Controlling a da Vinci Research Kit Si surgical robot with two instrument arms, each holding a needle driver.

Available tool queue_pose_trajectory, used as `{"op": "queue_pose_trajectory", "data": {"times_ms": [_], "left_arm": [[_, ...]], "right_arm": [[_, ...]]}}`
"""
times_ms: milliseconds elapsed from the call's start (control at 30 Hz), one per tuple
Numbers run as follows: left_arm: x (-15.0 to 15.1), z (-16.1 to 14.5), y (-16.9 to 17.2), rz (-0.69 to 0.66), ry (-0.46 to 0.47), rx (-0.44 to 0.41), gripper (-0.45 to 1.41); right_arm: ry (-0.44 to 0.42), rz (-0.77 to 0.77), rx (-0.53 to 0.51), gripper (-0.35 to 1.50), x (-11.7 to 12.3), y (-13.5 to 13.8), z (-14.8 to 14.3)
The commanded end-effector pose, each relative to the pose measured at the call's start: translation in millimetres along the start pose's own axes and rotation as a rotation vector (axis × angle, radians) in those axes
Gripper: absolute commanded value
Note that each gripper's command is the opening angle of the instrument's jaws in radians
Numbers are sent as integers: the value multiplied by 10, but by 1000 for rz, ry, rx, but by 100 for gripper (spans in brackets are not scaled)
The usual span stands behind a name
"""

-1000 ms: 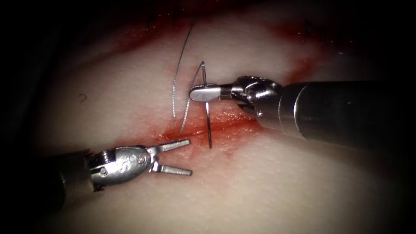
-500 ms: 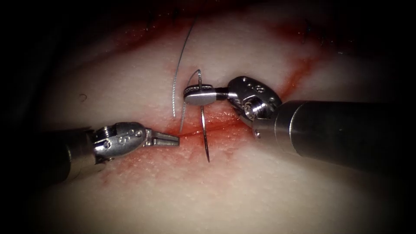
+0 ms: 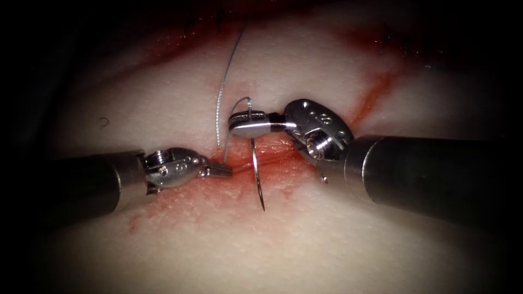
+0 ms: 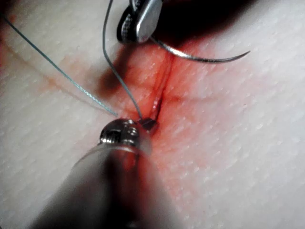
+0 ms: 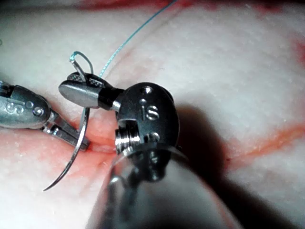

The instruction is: Wound Closure

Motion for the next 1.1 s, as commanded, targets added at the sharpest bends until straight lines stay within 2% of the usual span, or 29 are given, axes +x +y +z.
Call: {"op": "queue_pose_trajectory", "data": {"times_ms": [33,333,367,400,533,600,633,667,700,733,800,867,900,1100], "left_arm": [[0,9,0,2,1,0,-45],[-25,16,-8,0,-160,41,-45],[-29,16,-7,5,-203,45,-45],[-29,16,-7,5,-203,45,-45],[-36,14,1,15,-301,24,-45],[-36,13,3,14,-308,26,-45],[-36,13,7,12,-312,16,-38],[-35,13,11,7,-315,-1,-5],[-35,13,11,7,-315,-1,-5],[-34,14,17,0,-309,-25,15],[-32,15,22,-4,-308,-32,22],[-32,15,24,-4,-308,-32,19],[-32,14,26,-5,-308,-32,22],[-31,12,30,-8,-307,-36,41]], "right_arm": [[1,-15,1,-35,-9,1,7],[43,-281,36,-35,-13,2,16],[62,-341,47,-35,-15,3,20],[62,-341,47,-35,-15,3,20],[98,-405,52,-35,-20,10,34],[95,-410,46,-35,-21,12,38],[91,-417,39,-35,-23,14,42],[86,-426,27,-35,-25,18,47],[86,-426,27,-35,-25,18,47],[74,-446,15,-35,-29,21,53],[56,-474,2,-35,-33,25,57],[51,-485,-5,-35,-35,27,58],[17,-560,-18,-35,-40,33,60],[5,-642,-43,-35,-44,41,64]]}}
